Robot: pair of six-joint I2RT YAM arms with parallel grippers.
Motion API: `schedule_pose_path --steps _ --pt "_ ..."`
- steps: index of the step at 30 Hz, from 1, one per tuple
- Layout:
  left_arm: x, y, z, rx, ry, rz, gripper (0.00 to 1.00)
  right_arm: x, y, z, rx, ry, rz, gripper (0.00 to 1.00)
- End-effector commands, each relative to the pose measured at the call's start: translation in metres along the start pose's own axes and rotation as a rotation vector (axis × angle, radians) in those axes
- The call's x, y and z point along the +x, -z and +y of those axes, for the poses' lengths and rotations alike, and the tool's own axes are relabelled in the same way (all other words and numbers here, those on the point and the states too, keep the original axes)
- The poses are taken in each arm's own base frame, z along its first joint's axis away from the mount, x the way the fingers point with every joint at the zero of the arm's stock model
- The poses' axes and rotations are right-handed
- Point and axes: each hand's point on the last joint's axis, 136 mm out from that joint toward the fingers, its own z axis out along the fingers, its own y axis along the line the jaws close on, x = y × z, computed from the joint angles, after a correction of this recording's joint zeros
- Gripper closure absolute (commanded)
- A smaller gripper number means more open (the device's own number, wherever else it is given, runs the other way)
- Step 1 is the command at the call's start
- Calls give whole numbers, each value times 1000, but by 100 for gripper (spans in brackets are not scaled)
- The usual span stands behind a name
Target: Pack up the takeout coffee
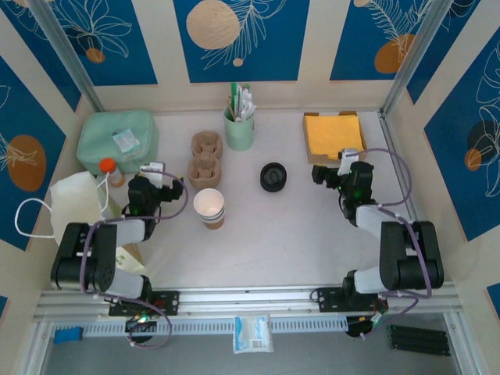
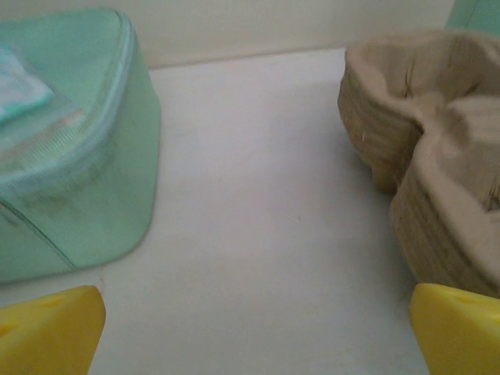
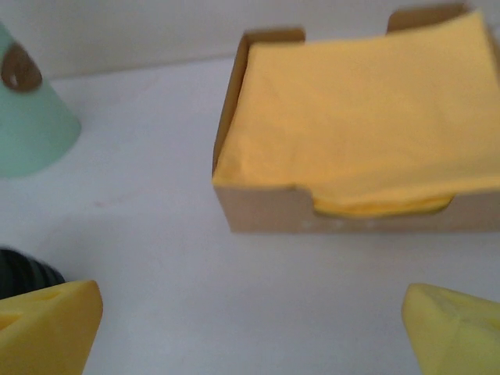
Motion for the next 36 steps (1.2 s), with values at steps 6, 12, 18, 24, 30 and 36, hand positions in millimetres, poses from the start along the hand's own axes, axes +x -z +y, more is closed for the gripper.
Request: schedule_pose_path --steps 6,12,18,24,30,36 --pt "-62 18 11 -30 92 -69 1 -30 31 -35 178 -517 109 1" --pt "-120 32 -2 59 201 -110 1 -58 44 -18 21 -670 177 1" --pt "-168 50 -38 206 226 -88 1 -86 59 41 -158 -544 221 1" --pt "-197 78 -81 320 190 -49 1 -83 75 102 -264 -407 325 2" --pt "-203 113 -131 421 131 1 1 -71 97 159 -363 -267 432 7" --pt "-181 138 -152 446 139 61 1 -47 120 202 -417 -141 570 11"
